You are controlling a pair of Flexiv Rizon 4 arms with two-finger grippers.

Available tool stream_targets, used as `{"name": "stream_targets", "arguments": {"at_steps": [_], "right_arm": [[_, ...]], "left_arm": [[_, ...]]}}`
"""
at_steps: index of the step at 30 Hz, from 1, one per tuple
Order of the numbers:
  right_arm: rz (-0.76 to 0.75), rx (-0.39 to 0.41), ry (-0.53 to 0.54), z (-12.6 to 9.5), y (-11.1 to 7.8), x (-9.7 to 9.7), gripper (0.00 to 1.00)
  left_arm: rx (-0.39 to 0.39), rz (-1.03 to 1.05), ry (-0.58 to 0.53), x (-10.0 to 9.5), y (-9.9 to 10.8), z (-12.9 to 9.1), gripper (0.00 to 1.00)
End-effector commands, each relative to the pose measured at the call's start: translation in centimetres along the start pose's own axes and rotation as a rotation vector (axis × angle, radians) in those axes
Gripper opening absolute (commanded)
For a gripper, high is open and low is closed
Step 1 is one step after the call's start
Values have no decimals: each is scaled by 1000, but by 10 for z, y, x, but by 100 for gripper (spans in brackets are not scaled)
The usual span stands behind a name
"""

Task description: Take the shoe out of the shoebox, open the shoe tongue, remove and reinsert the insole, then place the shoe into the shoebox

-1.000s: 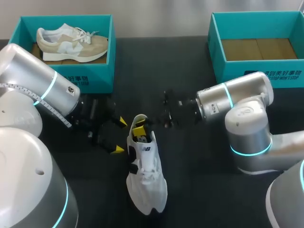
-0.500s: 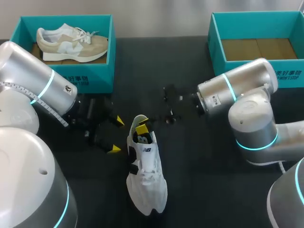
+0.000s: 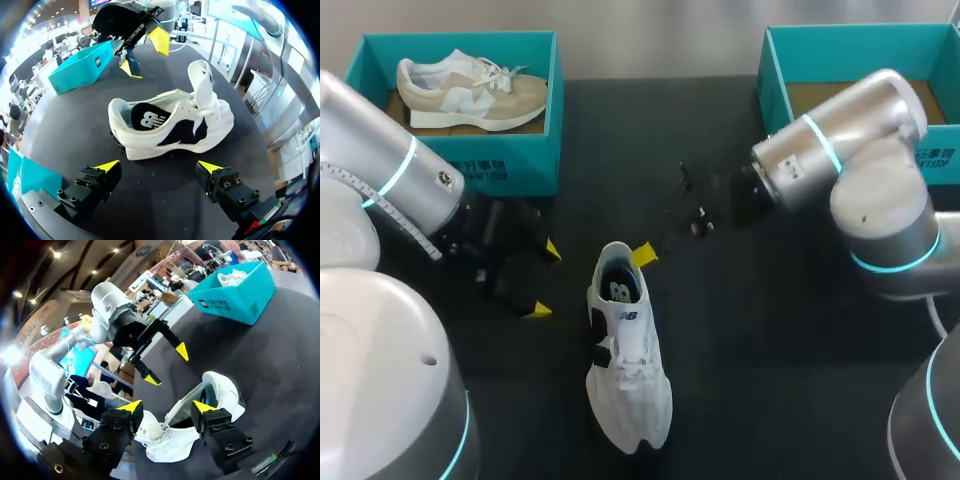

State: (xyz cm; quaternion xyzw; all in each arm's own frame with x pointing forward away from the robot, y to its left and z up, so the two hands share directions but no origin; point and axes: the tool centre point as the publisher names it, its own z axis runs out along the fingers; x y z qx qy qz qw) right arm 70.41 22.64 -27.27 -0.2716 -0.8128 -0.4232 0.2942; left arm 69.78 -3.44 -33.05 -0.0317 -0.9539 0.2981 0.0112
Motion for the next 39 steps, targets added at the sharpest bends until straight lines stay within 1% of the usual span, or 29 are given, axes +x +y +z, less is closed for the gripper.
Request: {"name": "stream_targets", "arguments": {"at_steps": [1,4,5,7,8,10,12,14,16,19,21,22,25,27,29,31,32,34,39], "right_arm": [[31,208,-40,-14,9,8,71],[53,250,-71,-20,16,13,71],[56,262,-80,-22,19,15,69],[72,288,-99,-25,24,19,62],[85,304,-99,-27,26,20,56],[114,345,-123,-29,30,22,50],[161,403,-195,-33,34,21,48],[173,422,-214,-36,37,22,44],[183,437,-256,-38,41,25,36],[184,432,-327,-41,46,31,25],[169,416,-362,-42,49,37,11],[158,408,-381,-43,51,40,0],[161,397,-473,-44,55,49,0],[167,387,-531,-42,59,56,0],[162,364,-567,-37,64,62,0],[170,342,-593,-28,68,67,0],[175,336,-623,-24,69,68,0],[179,298,-666,-18,71,69,0],[179,298,-666,-18,71,69,0]], "left_arm": [[-3,11,21,3,7,-22,100],[-16,27,41,1,12,-32,100],[-17,30,46,1,13,-35,100],[-30,43,62,-1,16,-41,100],[-36,50,70,-1,18,-45,100],[-43,61,83,-3,20,-52,100],[-47,70,93,-5,22,-60,100],[-56,86,100,-6,25,-67,100],[-73,109,106,-7,27,-74,100],[-105,150,122,-10,29,-87,100],[-128,181,133,-14,32,-97,100],[-137,194,137,-16,34,-103,100],[-170,241,150,-22,39,-124,100],[-207,260,146,-27,45,-140,100],[-220,267,140,-32,50,-157,100],[-227,283,159,-37,55,-172,100],[-227,283,159,-37,55,-172,100],[-227,283,159,-37,55,-172,100],[-227,283,159,-37,55,-172,100]]}}
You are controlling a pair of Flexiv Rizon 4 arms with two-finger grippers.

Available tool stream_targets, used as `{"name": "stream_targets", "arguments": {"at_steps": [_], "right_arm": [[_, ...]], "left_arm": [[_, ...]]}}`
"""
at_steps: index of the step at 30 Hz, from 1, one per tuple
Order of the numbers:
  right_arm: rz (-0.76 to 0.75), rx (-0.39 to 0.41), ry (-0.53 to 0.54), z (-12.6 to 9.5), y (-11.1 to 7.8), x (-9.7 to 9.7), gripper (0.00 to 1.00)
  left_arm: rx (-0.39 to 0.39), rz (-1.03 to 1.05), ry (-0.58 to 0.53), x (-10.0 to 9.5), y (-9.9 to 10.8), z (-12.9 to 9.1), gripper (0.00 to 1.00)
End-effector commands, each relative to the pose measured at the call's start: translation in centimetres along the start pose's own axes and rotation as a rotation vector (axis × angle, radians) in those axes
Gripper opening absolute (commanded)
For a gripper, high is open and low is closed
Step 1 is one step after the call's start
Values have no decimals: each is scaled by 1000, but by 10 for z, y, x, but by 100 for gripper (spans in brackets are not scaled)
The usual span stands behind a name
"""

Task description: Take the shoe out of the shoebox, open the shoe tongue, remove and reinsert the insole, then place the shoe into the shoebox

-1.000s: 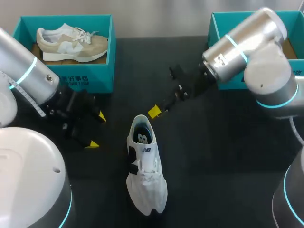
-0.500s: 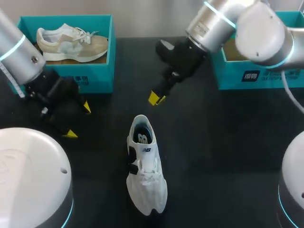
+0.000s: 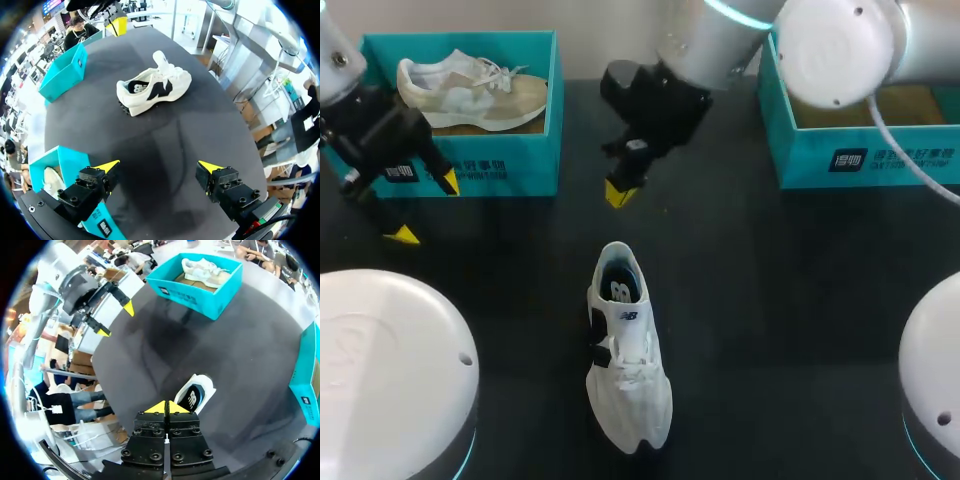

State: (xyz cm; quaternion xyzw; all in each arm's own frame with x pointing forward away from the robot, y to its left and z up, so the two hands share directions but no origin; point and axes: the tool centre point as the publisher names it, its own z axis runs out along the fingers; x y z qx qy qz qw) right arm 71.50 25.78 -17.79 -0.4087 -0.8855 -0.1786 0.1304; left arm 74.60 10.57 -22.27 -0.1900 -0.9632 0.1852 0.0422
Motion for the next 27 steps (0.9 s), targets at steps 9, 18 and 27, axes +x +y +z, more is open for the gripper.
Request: {"name": "stream_targets", "arguments": {"at_steps": [9,18,27], "right_arm": [[3,-7,-97,1,-2,4,0],[227,-69,-250,35,-10,22,0],[343,-71,-384,67,-23,25,0]], "left_arm": [[-4,0,-2,2,-1,-2,100],[3,-6,6,-8,22,-13,100],[-27,-8,108,-15,55,-15,100]]}}
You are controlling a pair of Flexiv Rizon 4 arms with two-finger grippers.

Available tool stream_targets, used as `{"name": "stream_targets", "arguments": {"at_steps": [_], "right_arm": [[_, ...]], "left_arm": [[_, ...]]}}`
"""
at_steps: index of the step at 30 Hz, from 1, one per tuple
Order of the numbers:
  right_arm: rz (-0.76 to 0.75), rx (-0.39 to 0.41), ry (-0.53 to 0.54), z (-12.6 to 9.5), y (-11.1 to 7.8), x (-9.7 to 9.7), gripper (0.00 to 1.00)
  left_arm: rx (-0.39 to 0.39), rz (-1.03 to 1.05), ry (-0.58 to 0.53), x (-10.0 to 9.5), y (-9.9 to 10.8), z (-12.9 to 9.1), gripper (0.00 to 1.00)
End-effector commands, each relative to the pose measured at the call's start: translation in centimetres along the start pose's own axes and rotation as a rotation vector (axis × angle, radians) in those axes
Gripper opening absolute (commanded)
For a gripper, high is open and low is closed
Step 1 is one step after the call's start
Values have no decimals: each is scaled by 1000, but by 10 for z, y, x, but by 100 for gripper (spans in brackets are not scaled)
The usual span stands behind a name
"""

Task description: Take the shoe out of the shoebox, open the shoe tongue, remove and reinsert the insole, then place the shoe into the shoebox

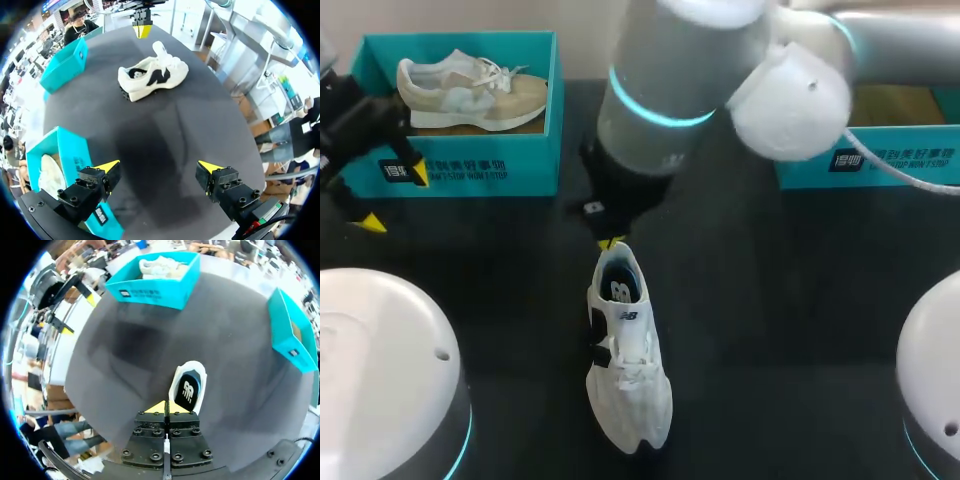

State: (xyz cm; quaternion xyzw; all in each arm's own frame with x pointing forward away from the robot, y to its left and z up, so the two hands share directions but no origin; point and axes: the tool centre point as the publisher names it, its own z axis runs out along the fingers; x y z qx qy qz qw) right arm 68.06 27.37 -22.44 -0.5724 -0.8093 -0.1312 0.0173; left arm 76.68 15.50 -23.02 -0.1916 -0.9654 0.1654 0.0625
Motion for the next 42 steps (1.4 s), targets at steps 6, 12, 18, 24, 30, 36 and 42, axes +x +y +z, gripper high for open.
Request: {"name": "stream_targets", "arguments": {"at_steps": [6,12,18,24,30,36,42], "right_arm": [[13,-7,-104,12,-1,14,0],[28,-17,-148,14,0,15,0],[120,-48,-261,48,-8,-1,0],[192,-28,-328,77,-14,-19,0],[192,-28,-328,77,-14,-19,0],[192,-28,-328,77,-14,-19,0],[236,-54,-370,92,-17,-28,0]], "left_arm": [[4,0,61,-14,3,-3,100],[4,0,61,-14,3,-3,100],[4,0,61,-14,3,-3,100],[4,0,61,-14,3,-3,100],[4,0,61,-14,3,-3,100],[4,0,61,-14,3,-3,100],[4,0,61,-14,3,-3,100]]}}
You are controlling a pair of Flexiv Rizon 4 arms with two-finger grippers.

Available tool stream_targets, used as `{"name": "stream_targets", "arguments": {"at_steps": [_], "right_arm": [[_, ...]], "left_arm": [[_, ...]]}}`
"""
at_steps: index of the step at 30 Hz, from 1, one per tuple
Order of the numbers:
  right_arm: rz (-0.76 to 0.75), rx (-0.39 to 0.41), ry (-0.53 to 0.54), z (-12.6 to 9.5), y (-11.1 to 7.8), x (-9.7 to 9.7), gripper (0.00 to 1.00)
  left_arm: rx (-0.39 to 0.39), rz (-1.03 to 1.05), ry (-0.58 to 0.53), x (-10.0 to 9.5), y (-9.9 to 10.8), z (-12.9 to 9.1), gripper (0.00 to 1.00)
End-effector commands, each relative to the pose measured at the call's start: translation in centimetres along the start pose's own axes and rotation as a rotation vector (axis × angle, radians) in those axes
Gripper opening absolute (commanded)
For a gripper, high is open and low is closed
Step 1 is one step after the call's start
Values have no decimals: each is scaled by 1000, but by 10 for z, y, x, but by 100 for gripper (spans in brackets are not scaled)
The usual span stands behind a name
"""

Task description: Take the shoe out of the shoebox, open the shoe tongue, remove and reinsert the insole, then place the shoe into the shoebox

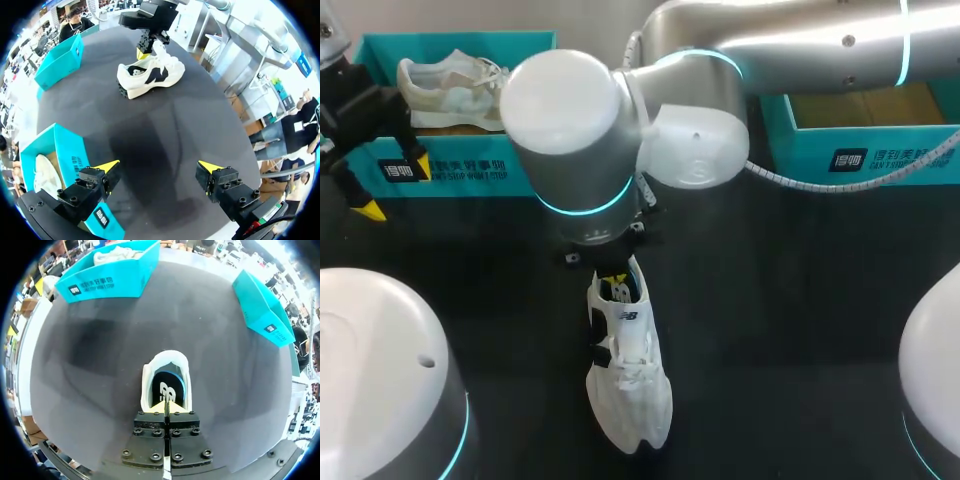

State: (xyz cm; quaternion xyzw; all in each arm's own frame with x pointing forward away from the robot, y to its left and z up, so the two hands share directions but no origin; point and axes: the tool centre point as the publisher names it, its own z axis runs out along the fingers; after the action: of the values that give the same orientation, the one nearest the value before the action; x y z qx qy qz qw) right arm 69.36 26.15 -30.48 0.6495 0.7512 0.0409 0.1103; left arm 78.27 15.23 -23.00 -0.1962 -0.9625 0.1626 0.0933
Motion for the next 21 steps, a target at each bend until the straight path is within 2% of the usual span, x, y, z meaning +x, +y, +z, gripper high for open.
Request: {"name": "stream_targets", "arguments": {"at_steps": [1,6,15,18,21], "right_arm": [[90,-39,-41,18,-11,4,0],[123,-64,-113,29,-13,7,0],[198,-80,-151,52,-19,9,0],[229,-79,-199,57,-20,9,0],[244,-71,-189,65,-19,6,0]], "left_arm": [[-2,0,-1,1,0,-1,100],[-2,0,-1,1,0,-1,100],[-2,0,-1,1,0,-1,100],[-2,0,-1,1,0,-1,100],[-2,0,-1,1,0,-1,100]]}}
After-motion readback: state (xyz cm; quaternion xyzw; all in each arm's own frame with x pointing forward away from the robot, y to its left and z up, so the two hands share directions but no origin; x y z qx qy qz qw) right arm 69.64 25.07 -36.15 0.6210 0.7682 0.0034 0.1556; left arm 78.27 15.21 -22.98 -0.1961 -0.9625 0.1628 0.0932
